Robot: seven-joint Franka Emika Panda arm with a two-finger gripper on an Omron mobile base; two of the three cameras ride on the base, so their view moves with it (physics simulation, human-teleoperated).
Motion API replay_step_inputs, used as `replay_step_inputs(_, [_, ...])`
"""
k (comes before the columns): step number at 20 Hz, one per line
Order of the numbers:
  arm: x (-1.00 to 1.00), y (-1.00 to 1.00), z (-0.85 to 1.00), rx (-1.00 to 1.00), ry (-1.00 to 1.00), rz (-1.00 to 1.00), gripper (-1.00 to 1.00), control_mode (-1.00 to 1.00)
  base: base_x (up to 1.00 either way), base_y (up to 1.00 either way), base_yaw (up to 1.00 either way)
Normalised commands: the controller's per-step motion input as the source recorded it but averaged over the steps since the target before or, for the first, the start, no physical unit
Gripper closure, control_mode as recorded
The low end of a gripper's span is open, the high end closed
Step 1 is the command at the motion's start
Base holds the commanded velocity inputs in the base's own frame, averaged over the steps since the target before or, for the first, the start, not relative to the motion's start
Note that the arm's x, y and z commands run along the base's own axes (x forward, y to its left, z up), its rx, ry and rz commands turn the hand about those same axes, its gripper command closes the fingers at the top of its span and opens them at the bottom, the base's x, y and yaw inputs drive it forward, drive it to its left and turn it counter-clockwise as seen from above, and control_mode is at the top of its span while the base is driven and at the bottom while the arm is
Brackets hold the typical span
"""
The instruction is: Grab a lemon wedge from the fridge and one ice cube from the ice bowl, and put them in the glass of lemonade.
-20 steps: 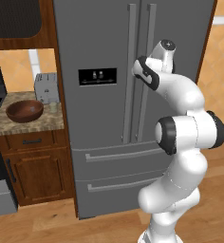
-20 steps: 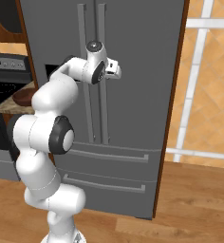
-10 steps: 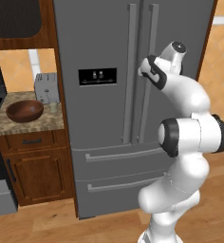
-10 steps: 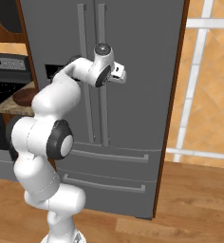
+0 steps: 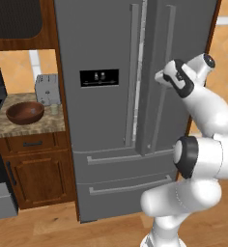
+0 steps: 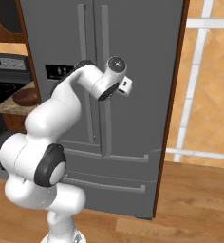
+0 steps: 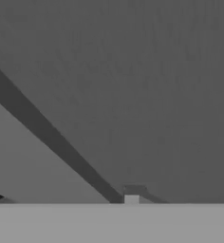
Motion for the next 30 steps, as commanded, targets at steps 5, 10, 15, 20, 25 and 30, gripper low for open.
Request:
replay_step_inputs(5, [-0.75, -0.74, 0.1, 0.2, -0.05, 0.0, 1.0, -1.0, 0.0, 0.0, 0.0])
replay_step_inputs(10, [-0.76, -0.79, 0.07, 0.2, -0.18, 0.0, 1.0, -1.0, 0.0, 0.0, 0.0])
replay_step_inputs(15, [-0.59, -0.9, 0.19, 0.15, -0.1, 0.0, 1.0, -1.0, 0.0, 0.0, 0.0])
replay_step_inputs(20, [-0.4, -0.88, 0.29, 0.13, -0.04, 0.0, 1.0, -1.0, 0.0, 0.0, 0.0])
replay_step_inputs(25, [-0.32, -0.53, 0.3, 0.09, -0.02, -0.02, -1.0, -1.0, 0.0, 0.0, 0.0])
replay_step_inputs(30, [-0.73, -0.16, 0.75, 0.02, -0.04, 0.0, -1.0, -1.0, 0.0, 0.0, 0.0])
